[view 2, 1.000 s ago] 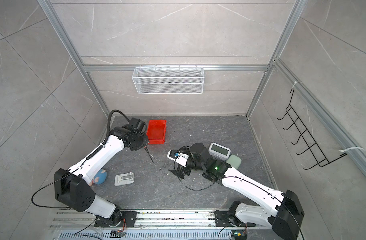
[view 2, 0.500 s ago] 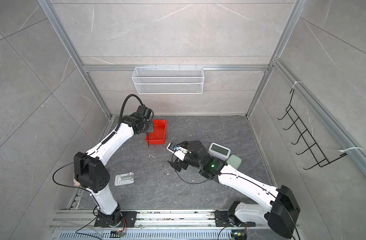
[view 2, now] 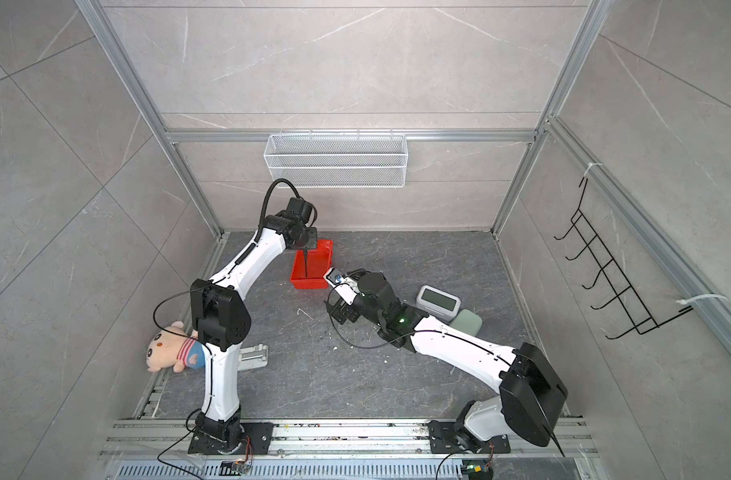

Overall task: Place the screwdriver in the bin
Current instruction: 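Lift the screwdriver with the left gripper and carry it over the red bin, then lower the screwdriver into the red bin and open the left gripper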

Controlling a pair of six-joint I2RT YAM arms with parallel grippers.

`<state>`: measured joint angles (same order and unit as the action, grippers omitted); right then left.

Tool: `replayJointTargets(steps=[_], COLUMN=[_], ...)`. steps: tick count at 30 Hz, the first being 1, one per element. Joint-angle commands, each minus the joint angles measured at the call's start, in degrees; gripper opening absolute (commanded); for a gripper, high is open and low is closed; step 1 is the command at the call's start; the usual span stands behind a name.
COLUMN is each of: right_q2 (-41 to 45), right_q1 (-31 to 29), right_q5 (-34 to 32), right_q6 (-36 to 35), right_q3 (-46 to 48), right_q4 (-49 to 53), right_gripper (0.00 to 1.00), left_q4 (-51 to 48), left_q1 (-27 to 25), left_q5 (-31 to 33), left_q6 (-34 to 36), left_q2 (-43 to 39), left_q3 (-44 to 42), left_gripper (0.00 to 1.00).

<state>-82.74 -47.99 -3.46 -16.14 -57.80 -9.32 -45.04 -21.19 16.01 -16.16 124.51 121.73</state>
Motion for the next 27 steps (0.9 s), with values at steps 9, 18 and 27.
replayJointTargets(steps=[9, 18, 27], right_q2=[-0.81, 0.95, 1.20], right_q1=[-0.35, -0.31, -0.33], right_q5=[-1.72, -1.25, -1.10], right_q6=[3.13, 3.22, 3.22], right_q3=[-2.15, -1.60, -1.43], right_q4=[-1.70, 1.22, 2.03], right_gripper=[0.99, 0.99, 0.99], left_q4=[-1.90, -2.37, -2.45], left_q1=[2.44, 2.65, 2.68], left_q5=[-2.74, -3.20, -1.57], left_q6=[1.78, 1.11, 0.99], left_q2=[7.00, 12.68, 16.66], left_q3=[7.12, 8.74, 10.02], left_gripper=[0.00, 0.00, 0.02])
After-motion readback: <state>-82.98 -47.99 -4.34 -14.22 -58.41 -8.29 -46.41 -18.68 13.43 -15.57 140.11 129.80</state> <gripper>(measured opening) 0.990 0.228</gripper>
